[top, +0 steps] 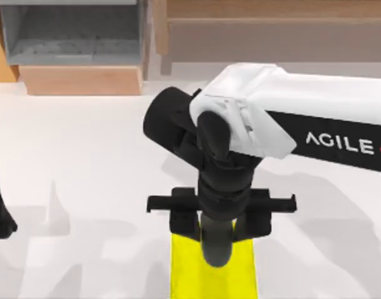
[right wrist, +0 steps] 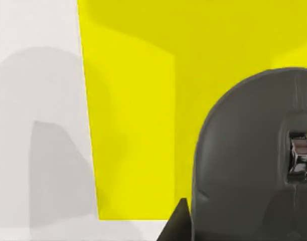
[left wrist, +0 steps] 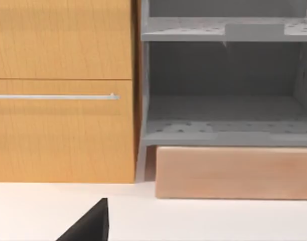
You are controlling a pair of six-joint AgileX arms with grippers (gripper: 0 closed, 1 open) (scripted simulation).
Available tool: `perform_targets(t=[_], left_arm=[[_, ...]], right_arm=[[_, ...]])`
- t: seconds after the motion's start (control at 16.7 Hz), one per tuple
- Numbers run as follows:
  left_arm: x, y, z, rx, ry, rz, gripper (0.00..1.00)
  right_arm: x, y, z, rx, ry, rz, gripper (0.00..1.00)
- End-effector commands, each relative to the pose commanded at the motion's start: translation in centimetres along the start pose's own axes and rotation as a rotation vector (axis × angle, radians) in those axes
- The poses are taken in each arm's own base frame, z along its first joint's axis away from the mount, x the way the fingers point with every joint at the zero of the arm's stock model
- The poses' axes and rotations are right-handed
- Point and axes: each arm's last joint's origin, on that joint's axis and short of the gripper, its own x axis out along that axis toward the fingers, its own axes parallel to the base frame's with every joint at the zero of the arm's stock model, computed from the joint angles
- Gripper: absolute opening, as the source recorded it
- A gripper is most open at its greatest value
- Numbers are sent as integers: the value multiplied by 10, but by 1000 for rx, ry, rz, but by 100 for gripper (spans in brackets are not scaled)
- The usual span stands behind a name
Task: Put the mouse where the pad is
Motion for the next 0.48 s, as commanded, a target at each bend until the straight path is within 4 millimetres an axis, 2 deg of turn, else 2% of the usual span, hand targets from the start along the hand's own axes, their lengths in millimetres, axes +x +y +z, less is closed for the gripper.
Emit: perform_targets(t=[0.48], left_arm=[[0, 0, 0, 0, 0, 0, 100]], right_arm=[[5, 0, 1, 2, 23, 7, 0]])
